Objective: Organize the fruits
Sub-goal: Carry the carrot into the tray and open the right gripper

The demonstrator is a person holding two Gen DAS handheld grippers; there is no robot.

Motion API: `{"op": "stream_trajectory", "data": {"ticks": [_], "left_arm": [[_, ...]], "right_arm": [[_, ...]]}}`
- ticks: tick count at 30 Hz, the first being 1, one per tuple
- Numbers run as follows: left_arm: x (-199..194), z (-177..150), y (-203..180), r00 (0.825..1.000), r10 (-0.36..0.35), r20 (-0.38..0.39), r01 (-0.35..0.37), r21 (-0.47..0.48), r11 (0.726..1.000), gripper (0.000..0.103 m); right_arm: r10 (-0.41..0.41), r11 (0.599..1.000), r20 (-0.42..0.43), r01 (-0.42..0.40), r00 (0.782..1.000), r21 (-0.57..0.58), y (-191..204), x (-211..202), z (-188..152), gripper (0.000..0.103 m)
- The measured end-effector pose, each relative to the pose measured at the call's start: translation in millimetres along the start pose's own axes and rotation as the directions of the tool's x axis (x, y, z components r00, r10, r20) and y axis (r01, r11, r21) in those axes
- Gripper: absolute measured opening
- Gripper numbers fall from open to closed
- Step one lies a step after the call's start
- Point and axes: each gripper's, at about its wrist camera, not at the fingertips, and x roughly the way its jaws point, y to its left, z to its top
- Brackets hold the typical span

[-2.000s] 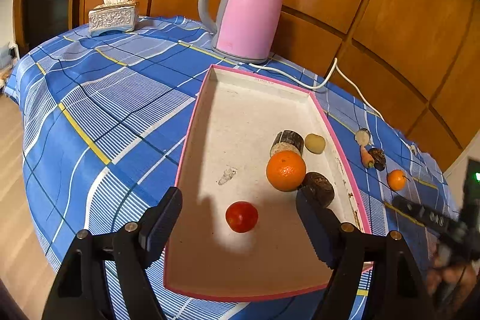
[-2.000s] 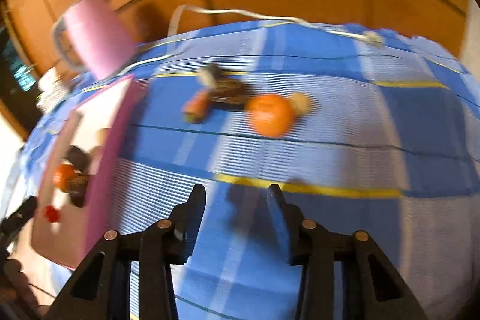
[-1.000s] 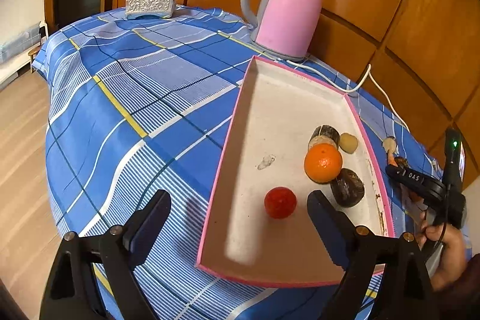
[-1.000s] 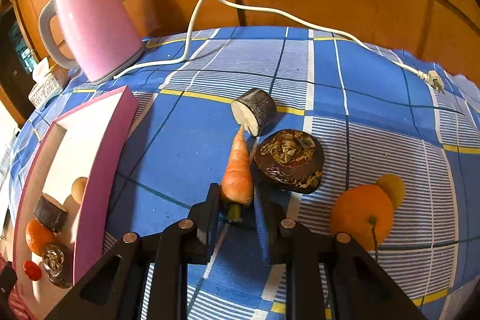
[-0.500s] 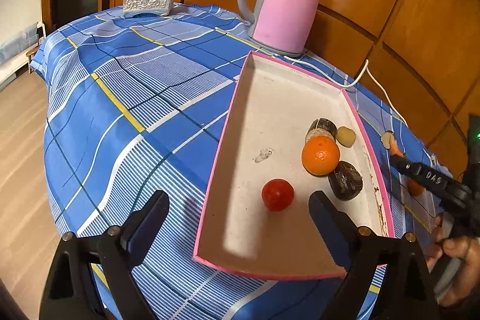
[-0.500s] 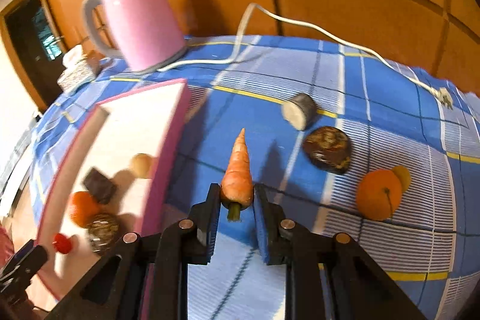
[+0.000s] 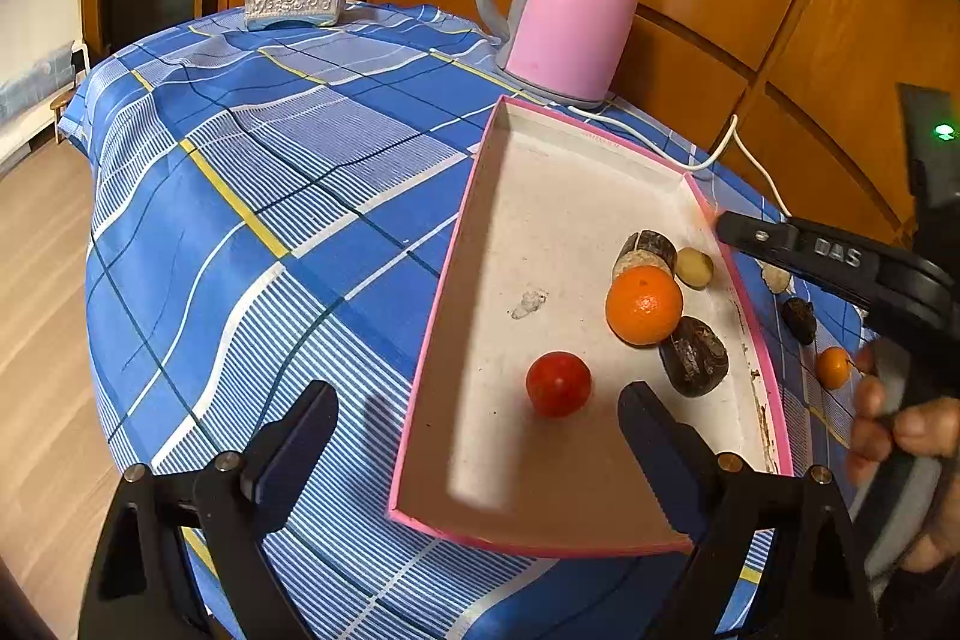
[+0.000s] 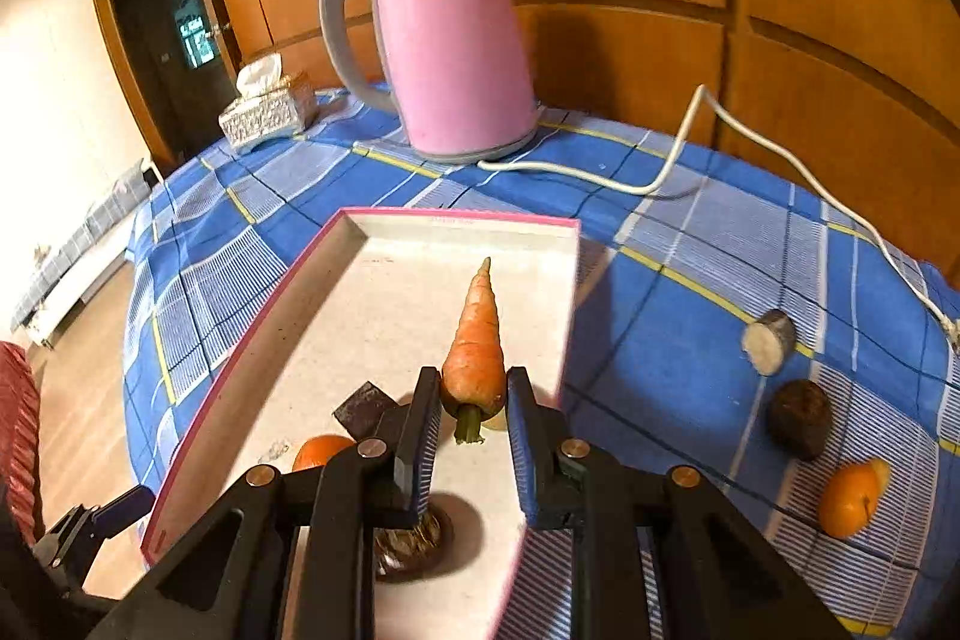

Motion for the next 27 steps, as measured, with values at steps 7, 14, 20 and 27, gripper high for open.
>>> {"op": "stream_trajectory", "data": {"ticks": [7,14,20,27], "left_arm": [[2,2,2,1.000,0.004,-0.005,-0.004,-0.007,1.000,0.095],[1,2,0,1.000,-0.001,-0.001,0.001,-0.002,1.000,0.095],[-2,1,-3,1.000,-0.004,0.003,0.004,0.006,1.000,0.095],[-8,1,-9,1.000,-0.011,0.014,0.010,0.023,1.000,0.095]], "right_arm": [[0.021,1.000,-0.023,-0.021,1.000,0.017,1,11,-1,0.037],[-0.001,0.994,-0.010,0.002,1.000,0.109,-24,-9,-22,0.037],[-0.053,0.985,-0.011,0.054,0.999,0.162,-50,-26,-43,0.037],[-0.122,0.972,-0.018,0.123,0.992,0.202,-75,-43,-67,0.037]]}}
